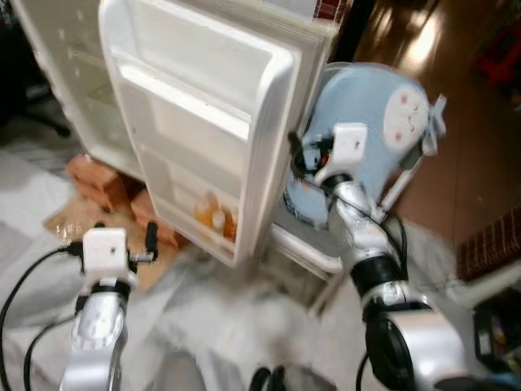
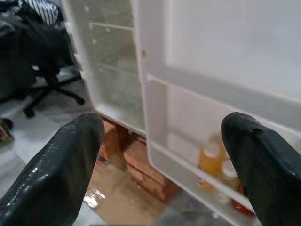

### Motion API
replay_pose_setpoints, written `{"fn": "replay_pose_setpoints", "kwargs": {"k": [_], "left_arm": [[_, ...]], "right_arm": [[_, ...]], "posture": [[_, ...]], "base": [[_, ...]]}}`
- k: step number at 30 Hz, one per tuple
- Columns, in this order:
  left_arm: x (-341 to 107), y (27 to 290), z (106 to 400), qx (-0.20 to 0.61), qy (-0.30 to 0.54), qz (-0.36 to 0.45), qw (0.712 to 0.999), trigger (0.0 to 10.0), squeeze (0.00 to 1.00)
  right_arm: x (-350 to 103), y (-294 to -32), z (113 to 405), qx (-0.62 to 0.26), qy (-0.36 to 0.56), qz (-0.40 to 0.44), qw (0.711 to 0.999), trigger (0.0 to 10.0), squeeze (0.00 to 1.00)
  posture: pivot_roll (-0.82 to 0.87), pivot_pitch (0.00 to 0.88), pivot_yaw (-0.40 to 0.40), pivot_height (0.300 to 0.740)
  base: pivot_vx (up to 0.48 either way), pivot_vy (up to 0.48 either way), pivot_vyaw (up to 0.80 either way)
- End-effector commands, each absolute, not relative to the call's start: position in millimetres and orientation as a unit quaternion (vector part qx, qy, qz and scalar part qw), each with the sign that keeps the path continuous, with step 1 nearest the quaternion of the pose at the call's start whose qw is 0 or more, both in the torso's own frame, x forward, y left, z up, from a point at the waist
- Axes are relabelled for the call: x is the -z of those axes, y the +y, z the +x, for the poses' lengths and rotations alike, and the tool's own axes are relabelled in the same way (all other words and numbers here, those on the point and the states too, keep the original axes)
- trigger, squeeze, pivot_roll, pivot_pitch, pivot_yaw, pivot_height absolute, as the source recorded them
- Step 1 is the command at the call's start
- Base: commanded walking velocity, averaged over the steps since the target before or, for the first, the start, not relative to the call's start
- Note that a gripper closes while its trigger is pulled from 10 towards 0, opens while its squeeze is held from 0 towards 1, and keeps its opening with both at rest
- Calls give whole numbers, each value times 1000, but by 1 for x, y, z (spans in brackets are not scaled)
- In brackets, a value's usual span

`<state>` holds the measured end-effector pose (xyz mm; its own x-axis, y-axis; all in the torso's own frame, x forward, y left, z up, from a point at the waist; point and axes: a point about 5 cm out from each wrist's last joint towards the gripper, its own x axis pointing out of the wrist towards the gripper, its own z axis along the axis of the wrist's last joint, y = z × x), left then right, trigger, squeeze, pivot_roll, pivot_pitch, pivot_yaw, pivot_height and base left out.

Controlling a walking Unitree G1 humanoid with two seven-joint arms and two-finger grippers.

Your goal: Restocking fridge

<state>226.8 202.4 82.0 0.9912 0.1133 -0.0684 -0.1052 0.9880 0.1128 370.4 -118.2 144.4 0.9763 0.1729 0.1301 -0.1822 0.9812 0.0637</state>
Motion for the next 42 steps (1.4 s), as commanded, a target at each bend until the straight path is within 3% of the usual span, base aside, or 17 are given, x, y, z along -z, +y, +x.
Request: {"fn": "replay_pose_setpoints", "kwargs": {"k": [1, 11, 19, 23, 27, 42], "left_arm": [[-82, 199, 228, -44, 36, 56, 997, 10000, 0], [-82, 199, 229, -50, 34, 54, 997, 10000, 0], [-81, 201, 228, -66, 38, 59, 995, 10000, 0], [-81, 201, 228, -68, 39, 61, 995, 10000, 0], [-80, 201, 229, -66, 43, 62, 995, 10000, 0], [-81, 201, 226, -61, 47, 67, 995, 10000, 0]], "right_arm": [[-142, -125, 371, -74, -58, 37, 995, 10000, 0], [-144, -123, 373, -73, -58, 34, 995, 10000, 0], [-135, -137, 370, -61, -42, 5, 997, 10000, 0], [-119, -156, 366, -61, 5, -14, 998, 10000, 0], [-90, -178, 363, -59, 126, -76, 987, 10000, 0], [-84, -184, 364, -115, 203, -117, 965, 10000, 0]], "posture": [[111, 100, -113, 740], [114, 95, -119, 740], [125, 95, -126, 740], [127, 96, -128, 740], [126, 96, -124, 740], [155, 90, -126, 740]], "base": [[450, 0, 0], [438, 0, 0], [0, 0, 0], [0, 0, 0], [0, 0, 0], [0, 0, 0]]}}
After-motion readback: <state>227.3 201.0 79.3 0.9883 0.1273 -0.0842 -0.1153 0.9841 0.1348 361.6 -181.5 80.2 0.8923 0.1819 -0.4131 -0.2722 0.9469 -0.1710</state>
